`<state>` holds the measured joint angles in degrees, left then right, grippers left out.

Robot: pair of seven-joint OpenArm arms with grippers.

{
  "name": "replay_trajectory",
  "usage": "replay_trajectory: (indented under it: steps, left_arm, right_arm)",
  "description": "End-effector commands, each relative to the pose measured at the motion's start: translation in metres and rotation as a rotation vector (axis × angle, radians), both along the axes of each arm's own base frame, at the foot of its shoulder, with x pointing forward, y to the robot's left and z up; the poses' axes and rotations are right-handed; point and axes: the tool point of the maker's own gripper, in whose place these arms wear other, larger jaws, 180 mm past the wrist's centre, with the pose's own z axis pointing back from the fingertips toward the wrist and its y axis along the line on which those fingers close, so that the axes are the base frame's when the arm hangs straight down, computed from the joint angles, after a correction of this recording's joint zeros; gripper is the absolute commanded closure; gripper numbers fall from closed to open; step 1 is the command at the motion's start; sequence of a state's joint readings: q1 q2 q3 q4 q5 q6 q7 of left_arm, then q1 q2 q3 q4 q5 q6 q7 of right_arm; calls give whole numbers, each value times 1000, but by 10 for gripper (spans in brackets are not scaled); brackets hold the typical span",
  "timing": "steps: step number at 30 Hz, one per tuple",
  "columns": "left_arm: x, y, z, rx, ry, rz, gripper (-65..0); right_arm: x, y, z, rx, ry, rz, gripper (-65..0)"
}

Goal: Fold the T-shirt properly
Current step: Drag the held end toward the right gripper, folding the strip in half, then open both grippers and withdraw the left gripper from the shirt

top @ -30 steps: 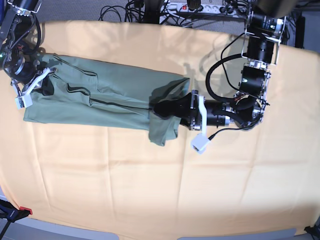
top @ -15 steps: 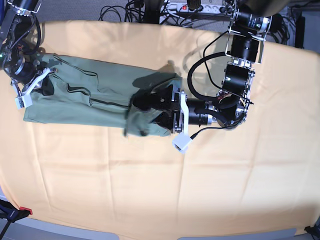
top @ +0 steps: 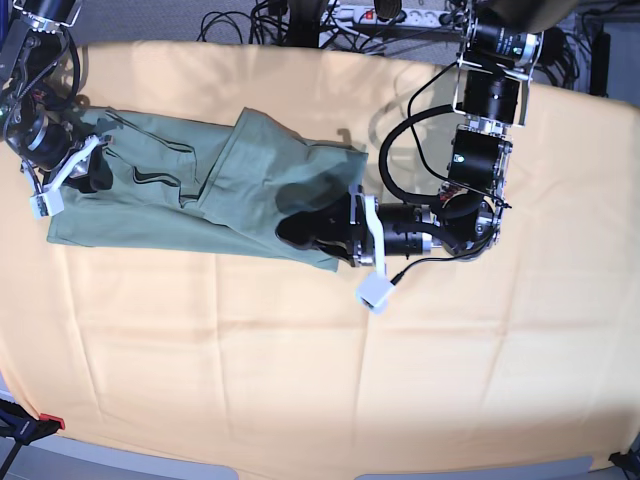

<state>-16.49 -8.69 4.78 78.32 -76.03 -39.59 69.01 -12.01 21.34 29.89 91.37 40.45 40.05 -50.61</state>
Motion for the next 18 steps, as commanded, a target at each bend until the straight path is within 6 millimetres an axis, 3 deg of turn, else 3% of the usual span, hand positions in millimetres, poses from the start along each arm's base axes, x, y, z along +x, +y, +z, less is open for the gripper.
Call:
replay_trajectory:
  steps: [1, 7, 11, 15, 18]
  left_arm:
    - [14, 4, 23, -61, -56, 44, 0]
    - [48, 50, 31, -33, -106, 215, 0]
    - [59, 90, 32, 16, -127, 295, 0]
    - [64, 128, 34, 74, -136, 348, 0]
    - [66, 151, 35, 122, -136, 376, 0]
  right_arm:
    - [13, -9, 19, -23, -56, 2, -196]
    - [35, -28, 62, 24, -183, -34, -414]
    - [33, -66, 78, 0, -200, -167, -422]
    - [11, -104, 65, 32, -94, -367, -423]
    - [-5, -110, 46, 107, 0, -419, -423]
